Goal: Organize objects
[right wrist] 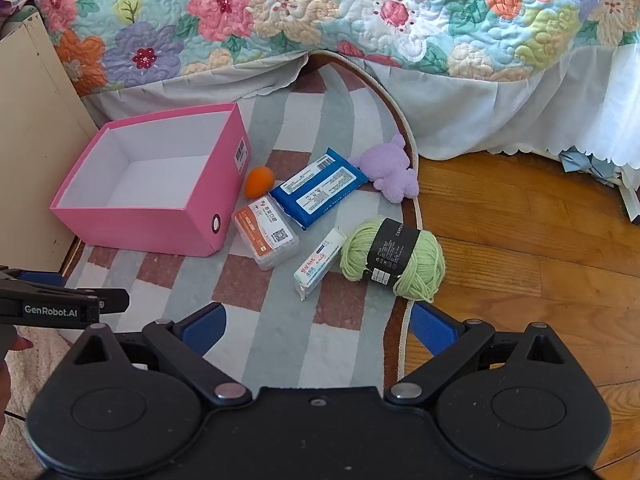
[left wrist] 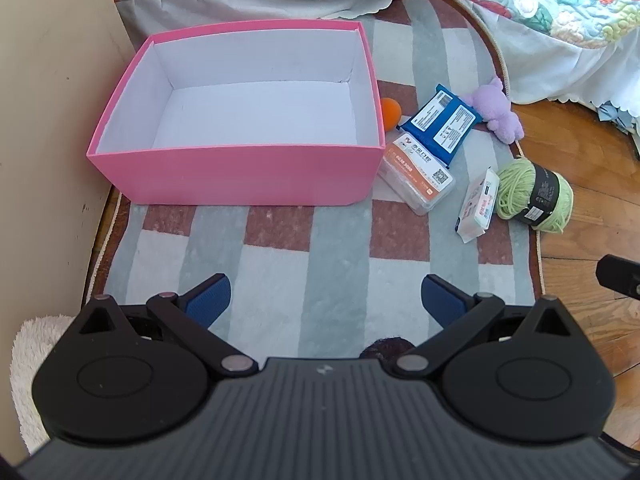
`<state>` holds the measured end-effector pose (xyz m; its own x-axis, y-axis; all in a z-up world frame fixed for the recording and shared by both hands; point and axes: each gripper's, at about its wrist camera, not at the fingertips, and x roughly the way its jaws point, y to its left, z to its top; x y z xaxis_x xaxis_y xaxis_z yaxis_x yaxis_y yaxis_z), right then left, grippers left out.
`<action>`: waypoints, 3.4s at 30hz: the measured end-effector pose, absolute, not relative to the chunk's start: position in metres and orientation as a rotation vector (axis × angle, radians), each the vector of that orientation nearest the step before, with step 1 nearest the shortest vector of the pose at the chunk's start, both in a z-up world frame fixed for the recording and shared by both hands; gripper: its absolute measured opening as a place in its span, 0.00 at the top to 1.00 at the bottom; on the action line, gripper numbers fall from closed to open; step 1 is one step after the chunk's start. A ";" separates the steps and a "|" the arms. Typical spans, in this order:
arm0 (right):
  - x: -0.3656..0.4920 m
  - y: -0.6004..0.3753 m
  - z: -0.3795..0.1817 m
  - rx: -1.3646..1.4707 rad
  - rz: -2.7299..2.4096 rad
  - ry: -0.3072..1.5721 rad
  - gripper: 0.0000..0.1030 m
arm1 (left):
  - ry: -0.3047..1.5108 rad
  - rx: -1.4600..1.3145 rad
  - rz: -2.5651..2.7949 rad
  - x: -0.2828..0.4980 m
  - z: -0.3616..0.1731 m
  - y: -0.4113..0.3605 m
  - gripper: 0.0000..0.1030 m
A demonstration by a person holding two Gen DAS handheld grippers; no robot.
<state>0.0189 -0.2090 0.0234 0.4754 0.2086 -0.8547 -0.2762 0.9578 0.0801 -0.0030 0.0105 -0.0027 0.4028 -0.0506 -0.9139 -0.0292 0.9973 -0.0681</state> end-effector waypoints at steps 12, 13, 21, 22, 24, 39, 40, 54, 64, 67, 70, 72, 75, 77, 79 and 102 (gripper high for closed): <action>0.021 -0.211 0.019 -0.069 0.288 1.049 0.03 | 1.174 -0.080 -0.009 -0.001 -0.009 0.013 0.00; 0.021 -0.211 0.020 -0.069 0.289 1.050 0.03 | 1.172 -0.080 -0.007 -0.001 -0.009 0.013 0.00; 0.021 -0.212 0.017 -0.068 0.284 1.056 0.03 | 1.177 -0.096 0.017 -0.002 -0.010 0.014 0.00; 0.021 -0.212 0.017 -0.069 0.283 1.057 0.03 | 1.179 -0.097 0.017 -0.003 -0.010 0.014 0.00; 0.022 -0.213 0.017 -0.070 0.282 1.057 0.03 | 1.180 -0.097 0.016 -0.003 -0.011 0.013 0.00; 0.021 -0.213 0.014 -0.075 0.276 1.066 0.03 | 1.195 -0.091 0.028 -0.003 -0.012 0.009 0.00; 0.021 -0.213 0.014 -0.075 0.276 1.066 0.03 | 1.195 -0.090 0.028 -0.003 -0.012 0.009 0.00; 0.021 -0.213 0.012 -0.080 0.274 1.069 0.03 | 1.196 -0.092 0.032 -0.003 -0.013 0.008 0.00; 0.021 -0.213 0.012 -0.082 0.273 1.071 0.03 | 1.197 -0.094 0.035 -0.005 -0.013 0.006 0.00; 0.022 -0.213 0.012 -0.082 0.272 1.071 0.03 | 1.198 -0.095 0.036 -0.005 -0.013 0.006 0.00; 0.021 -0.213 0.012 -0.082 0.272 1.071 0.03 | 1.199 -0.096 0.036 -0.005 -0.012 0.005 0.00; 0.021 -0.213 0.012 -0.082 0.272 1.071 0.03 | 1.199 -0.097 0.036 -0.006 -0.012 0.005 0.00; 0.021 -0.213 0.012 -0.082 0.271 1.071 0.03 | 1.199 -0.097 0.036 -0.005 -0.012 0.005 0.00; 0.021 -0.212 0.012 -0.083 0.271 1.071 0.03 | 1.199 -0.098 0.035 -0.006 -0.012 0.004 0.00; 0.021 -0.213 0.012 -0.083 0.272 1.068 0.03 | 1.198 -0.099 0.031 -0.006 -0.011 0.003 0.00; 0.020 -0.245 0.047 -0.135 0.342 0.902 0.02 | 1.099 -0.036 -0.111 0.015 0.044 -0.044 0.01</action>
<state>0.0205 -0.2452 0.0466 0.5705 0.2345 -0.7871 -0.3466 0.9376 0.0280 0.0150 -0.0445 0.0436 0.4496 -0.1073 -0.8868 0.0715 0.9939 -0.0840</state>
